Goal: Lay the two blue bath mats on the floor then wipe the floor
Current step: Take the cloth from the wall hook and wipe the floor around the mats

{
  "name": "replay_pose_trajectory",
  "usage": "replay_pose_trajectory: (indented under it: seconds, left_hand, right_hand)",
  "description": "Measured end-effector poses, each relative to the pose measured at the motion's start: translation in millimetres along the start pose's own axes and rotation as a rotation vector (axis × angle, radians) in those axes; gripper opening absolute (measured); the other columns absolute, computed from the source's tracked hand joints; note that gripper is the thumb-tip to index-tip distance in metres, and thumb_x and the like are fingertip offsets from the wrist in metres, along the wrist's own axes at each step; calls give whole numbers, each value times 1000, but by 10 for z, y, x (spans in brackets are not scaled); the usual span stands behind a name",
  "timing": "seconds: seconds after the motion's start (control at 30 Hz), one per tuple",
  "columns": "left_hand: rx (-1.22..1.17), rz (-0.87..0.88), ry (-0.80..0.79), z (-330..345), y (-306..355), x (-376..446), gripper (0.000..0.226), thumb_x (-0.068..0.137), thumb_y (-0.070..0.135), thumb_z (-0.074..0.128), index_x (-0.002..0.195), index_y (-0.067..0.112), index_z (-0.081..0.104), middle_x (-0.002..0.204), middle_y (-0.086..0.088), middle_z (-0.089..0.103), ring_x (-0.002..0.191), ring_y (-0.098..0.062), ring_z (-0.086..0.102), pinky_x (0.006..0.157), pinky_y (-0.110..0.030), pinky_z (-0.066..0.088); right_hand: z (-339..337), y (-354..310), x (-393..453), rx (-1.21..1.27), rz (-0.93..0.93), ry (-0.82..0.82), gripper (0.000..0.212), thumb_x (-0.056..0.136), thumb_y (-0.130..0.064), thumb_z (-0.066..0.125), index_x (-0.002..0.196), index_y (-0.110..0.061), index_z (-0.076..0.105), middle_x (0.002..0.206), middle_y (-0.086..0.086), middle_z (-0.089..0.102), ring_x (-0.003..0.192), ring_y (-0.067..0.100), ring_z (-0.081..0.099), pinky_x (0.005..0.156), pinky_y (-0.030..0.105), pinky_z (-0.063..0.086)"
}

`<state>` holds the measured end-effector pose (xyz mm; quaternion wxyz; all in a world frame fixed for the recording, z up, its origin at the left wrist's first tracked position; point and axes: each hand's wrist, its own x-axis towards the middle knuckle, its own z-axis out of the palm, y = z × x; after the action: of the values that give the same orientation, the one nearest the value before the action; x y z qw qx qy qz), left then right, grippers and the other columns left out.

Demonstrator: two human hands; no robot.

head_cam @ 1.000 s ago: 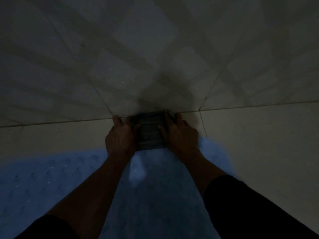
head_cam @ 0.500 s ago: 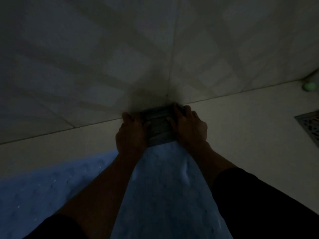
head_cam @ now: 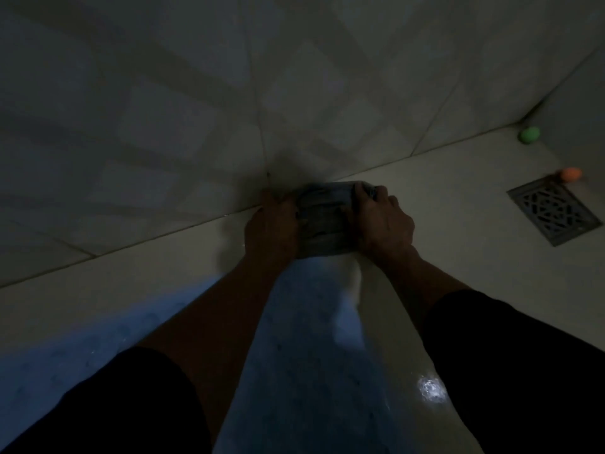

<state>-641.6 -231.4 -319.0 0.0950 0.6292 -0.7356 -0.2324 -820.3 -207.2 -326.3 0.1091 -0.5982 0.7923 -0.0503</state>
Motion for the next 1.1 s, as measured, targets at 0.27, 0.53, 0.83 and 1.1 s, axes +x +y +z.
replay_pose_trajectory:
  seconds: [0.27, 0.53, 0.83, 1.1]
  left_hand:
    - [-45, 35, -122, 68, 216, -109, 36, 98, 25, 51, 132, 14, 54, 145, -24, 38, 123, -40, 51, 95, -38, 44]
    - [-179, 42, -90, -164, 355, -408, 27, 96, 21, 56, 122, 15, 63, 129, -18, 52, 116, -29, 52, 79, -24, 31]
    - [-272, 46, 107, -1066, 95, -648, 41, 92, 17, 61, 132, 16, 56, 124, -21, 49, 115, -37, 52, 95, -38, 40]
    - [-476, -218, 19, -1687, -752, -698, 28, 87, 12, 67, 103, -10, 68, 105, -22, 69, 96, -32, 67, 86, -45, 56]
  right_hand:
    - [-101, 154, -269, 48, 102, -85, 56, 94, -39, 52, 144, -18, 37, 138, 16, 42, 109, 38, 58, 85, 42, 48]
    - [-405, -1, -540, 110, 137, -24, 40, 88, -23, 59, 122, -5, 54, 126, 17, 52, 107, 37, 58, 85, 39, 48]
    - [-1047, -732, -715, 256, 60, 184, 34, 92, -21, 47, 123, -7, 50, 127, 16, 49, 111, 37, 54, 89, 42, 43]
    - [-1084, -1643, -745, 191, -79, 152, 45, 94, -19, 52, 136, -8, 39, 128, 19, 49, 111, 38, 53, 89, 45, 45]
